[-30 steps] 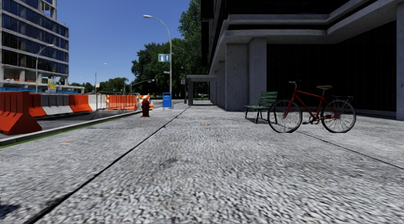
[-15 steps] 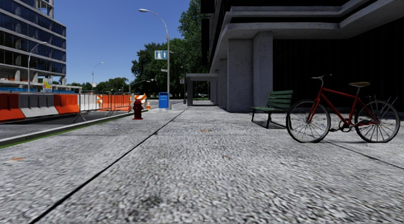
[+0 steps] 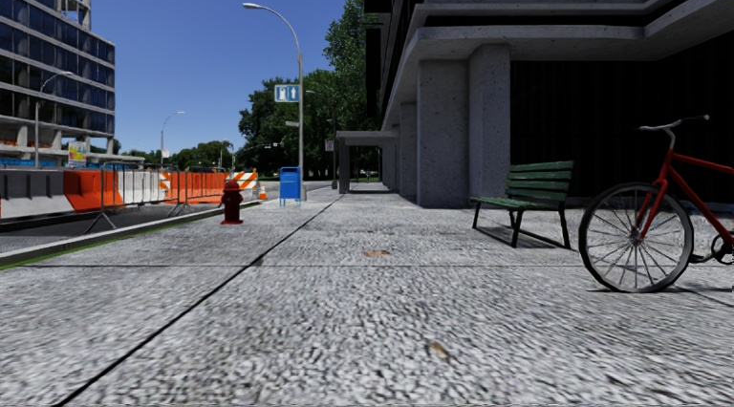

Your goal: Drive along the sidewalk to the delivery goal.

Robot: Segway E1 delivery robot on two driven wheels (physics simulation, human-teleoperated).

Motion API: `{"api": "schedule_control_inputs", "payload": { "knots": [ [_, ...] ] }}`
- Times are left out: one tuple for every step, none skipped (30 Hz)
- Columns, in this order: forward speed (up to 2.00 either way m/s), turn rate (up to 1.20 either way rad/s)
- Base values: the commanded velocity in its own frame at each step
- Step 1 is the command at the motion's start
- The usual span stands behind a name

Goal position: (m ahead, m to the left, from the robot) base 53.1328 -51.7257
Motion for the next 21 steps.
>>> {"api": "schedule_control_inputs", "payload": {
  "knots": [
    [2.0, 0.0],
    [2.0, 0.0],
    [2.0, 0.0],
    [2.0, 0.0],
    [2.0, 0.0],
    [2.0, 0.0],
    [2.0, 0.0],
    [2.0, 0.0],
    [2.0, 0.0],
    [2.0, 0.0],
    [2.0, 0.0],
    [2.0, 0.0],
    [2.0, 0.0],
    [2.0, 0.0],
    [2.0, 0.0],
    [2.0, 0.0],
    [2.0, 0.0],
    [2.0, 0.0],
    [2.0, 0.0],
    [2.0, 0.0],
    [2.0, 0.0]
  ]
}}
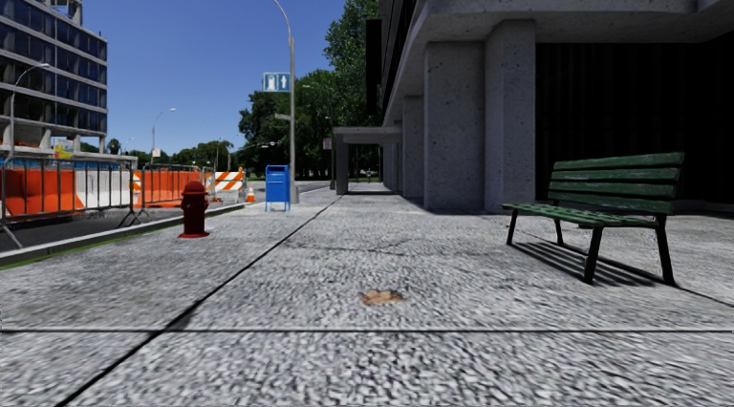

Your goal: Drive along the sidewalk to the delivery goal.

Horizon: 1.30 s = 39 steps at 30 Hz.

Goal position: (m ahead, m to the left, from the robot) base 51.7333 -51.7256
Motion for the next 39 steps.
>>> {"api": "schedule_control_inputs", "payload": {
  "knots": [
    [2.0, 0.0],
    [2.0, 0.0],
    [2.0, 0.0],
    [2.0, 0.0],
    [2.0, 0.0],
    [2.0, 0.0],
    [2.0, 0.0],
    [2.0, 0.0],
    [2.0, 0.0],
    [2.0, 0.0],
    [2.0, 0.0],
    [2.0, 0.0],
    [2.0, 0.0],
    [2.0, 0.0],
    [2.0, 0.0],
    [2.0, 0.0],
    [2.0, 0.0],
    [2.0, 0.0],
    [2.0, 0.0],
    [2.0, 0.0],
    [2.0, 0.0],
    [2.0, 0.0],
    [2.0, 0.0],
    [2.0, 0.0],
    [2.0, 0.0],
    [2.0, 0.0],
    [2.0, 0.0],
    [2.0, 0.0],
    [2.0, 0.0],
    [2.0, 0.0],
    [2.0, 0.0],
    [2.0, 0.0],
    [2.0, 0.0],
    [2.0, 0.0],
    [2.0, 0.0],
    [2.0, 0.0],
    [2.0, 0.0],
    [2.0, 0.0],
    [2.0, 0.0]
  ]
}}
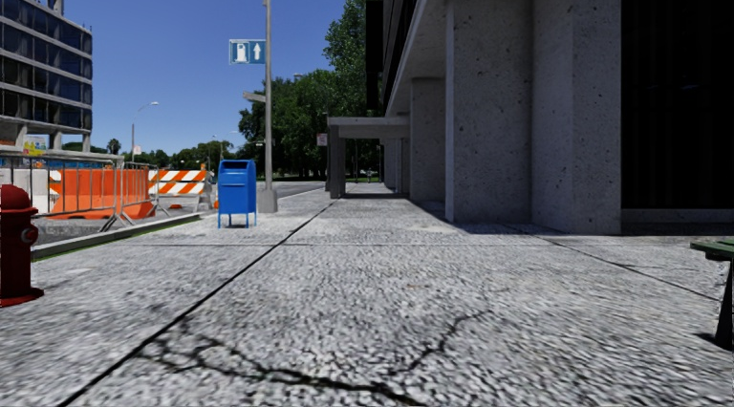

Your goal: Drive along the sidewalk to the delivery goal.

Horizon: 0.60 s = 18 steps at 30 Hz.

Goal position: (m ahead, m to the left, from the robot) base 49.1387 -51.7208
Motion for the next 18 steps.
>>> {"api": "schedule_control_inputs", "payload": {
  "knots": [
    [2.0, 0.0],
    [2.0, 0.0],
    [2.0, 0.0],
    [2.0, 0.0],
    [2.0, 0.0],
    [2.0, 0.0],
    [2.0, 0.0],
    [2.0, 0.0],
    [2.0, 0.0],
    [2.0, 0.0],
    [2.0, 0.0],
    [2.0, 0.0],
    [2.0, 0.0],
    [2.0, 0.0],
    [2.0, 0.0],
    [2.0, 0.0],
    [2.0, 0.0],
    [2.0, 0.0]
  ]
}}
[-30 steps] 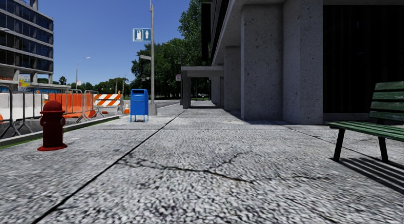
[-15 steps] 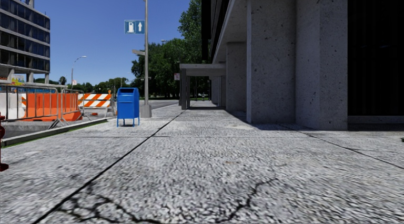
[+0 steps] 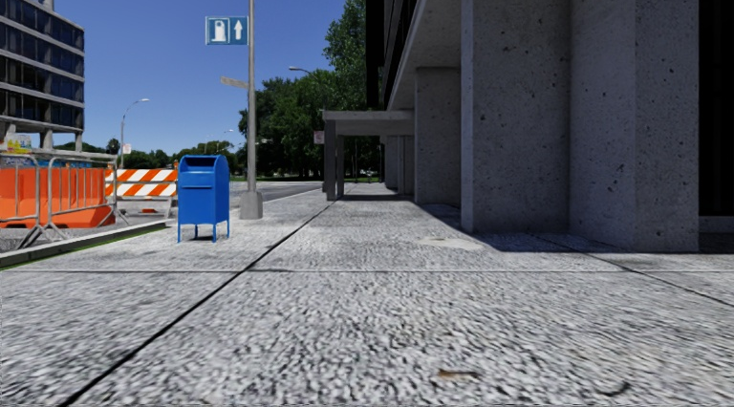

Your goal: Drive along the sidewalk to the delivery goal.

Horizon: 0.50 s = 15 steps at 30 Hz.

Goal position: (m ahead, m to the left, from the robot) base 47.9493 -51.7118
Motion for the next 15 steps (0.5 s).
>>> {"api": "schedule_control_inputs", "payload": {
  "knots": [
    [2.0, 0.0],
    [2.0, 0.0],
    [2.0, 0.0],
    [2.0, 0.0],
    [2.0, 0.0],
    [2.0, 0.0],
    [2.0, 0.0],
    [2.0, 0.0],
    [2.0, 0.0],
    [2.0, 0.0],
    [2.0, 0.0],
    [2.0, 0.0],
    [2.0, 0.0],
    [2.0, 0.0],
    [2.0, 0.0]
  ]
}}
